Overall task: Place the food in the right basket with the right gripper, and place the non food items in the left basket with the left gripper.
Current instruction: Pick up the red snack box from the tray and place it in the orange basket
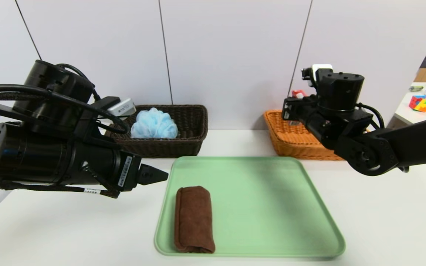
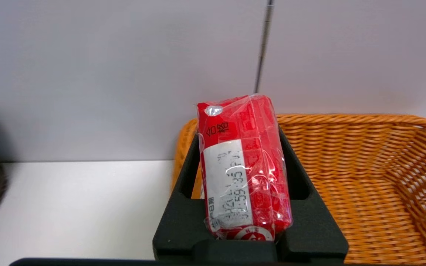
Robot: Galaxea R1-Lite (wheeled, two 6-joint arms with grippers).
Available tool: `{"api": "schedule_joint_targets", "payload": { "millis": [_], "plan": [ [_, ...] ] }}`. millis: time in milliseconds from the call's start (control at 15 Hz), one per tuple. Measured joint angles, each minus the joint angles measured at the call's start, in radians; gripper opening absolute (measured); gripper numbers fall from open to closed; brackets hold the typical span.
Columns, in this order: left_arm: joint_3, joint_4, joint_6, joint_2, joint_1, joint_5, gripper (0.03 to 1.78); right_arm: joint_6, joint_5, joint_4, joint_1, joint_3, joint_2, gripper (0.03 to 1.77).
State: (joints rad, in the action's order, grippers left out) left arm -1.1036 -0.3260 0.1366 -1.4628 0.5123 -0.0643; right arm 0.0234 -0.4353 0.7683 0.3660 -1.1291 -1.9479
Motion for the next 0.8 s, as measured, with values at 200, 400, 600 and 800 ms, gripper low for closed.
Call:
{"api": "schedule_joint_targets", "payload": {
  "millis": [200,400,600,800],
  "plan": [
    [0.005,0.018,0.001,0.001,0.0,-0.002,1.69,-0.005,0.001,0.001,-0.069,-0.004,-0.024,0.38],
    [0.006,0.019,0.002,0.001,0.0,-0.001,1.69,-0.004,0.002,0.002,-0.108,-0.02,-0.064,0.38],
    [0.009,0.021,0.001,0.002,0.0,-0.001,1.69,-0.004,0.002,0.0,-0.137,-0.052,-0.115,0.38],
    [0.011,0.021,0.001,0.002,0.0,-0.001,1.69,-0.009,0.003,-0.003,-0.158,-0.086,-0.167,0.38]
  ]
}}
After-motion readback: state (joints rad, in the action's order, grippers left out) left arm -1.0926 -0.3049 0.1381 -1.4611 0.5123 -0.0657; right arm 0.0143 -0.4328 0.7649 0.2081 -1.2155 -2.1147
